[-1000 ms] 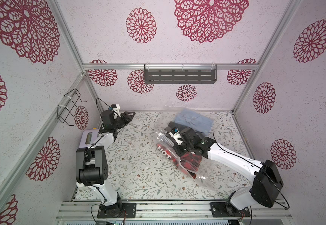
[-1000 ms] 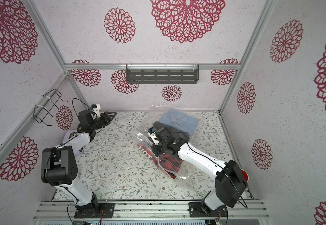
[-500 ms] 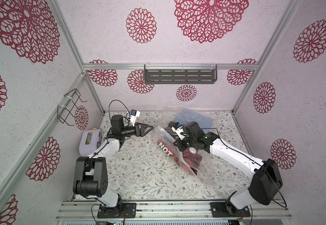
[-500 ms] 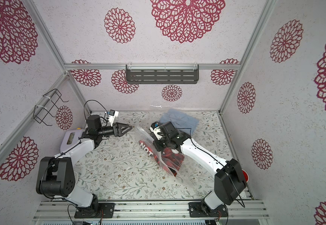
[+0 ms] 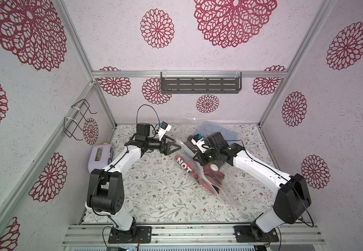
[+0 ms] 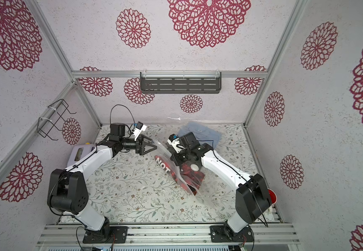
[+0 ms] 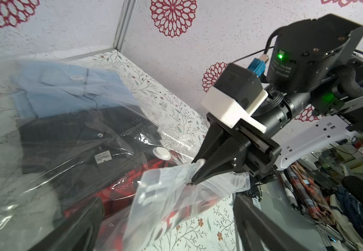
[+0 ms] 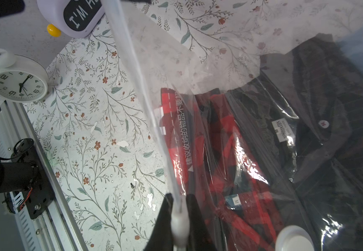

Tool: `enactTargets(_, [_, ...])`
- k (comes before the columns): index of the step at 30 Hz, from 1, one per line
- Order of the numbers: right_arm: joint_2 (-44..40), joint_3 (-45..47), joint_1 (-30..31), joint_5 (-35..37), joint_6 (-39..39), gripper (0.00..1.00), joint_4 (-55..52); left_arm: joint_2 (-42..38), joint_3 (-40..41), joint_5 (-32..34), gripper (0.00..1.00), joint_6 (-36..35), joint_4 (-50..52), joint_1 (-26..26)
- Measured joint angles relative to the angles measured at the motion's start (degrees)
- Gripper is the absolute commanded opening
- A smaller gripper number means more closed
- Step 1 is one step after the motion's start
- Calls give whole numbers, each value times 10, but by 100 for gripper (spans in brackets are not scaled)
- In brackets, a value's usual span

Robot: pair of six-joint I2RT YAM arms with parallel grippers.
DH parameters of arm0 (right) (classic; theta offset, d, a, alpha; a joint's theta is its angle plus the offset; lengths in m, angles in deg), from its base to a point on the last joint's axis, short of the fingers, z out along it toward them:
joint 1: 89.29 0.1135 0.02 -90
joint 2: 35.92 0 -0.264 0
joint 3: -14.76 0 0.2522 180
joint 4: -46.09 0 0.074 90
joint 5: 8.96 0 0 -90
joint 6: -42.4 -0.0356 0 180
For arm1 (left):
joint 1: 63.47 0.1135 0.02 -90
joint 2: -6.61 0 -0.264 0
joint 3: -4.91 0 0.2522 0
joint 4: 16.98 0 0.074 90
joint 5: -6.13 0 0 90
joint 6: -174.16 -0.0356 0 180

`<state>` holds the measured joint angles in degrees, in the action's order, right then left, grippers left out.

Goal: Place the folded shirt into the vacuum bag
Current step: Close the vacuum bag at the center of the board.

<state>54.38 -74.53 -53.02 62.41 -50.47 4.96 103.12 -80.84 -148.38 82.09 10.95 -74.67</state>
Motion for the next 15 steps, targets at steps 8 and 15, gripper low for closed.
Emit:
enactTargets(8, [1, -4, -16, -16, 4, 0, -4, 57, -71, 3, 92, -61, 86, -34])
enactTargets(15, [3, -7, -21, -24, 4, 0, -9, 85, -87, 12, 13, -62, 112, -38])
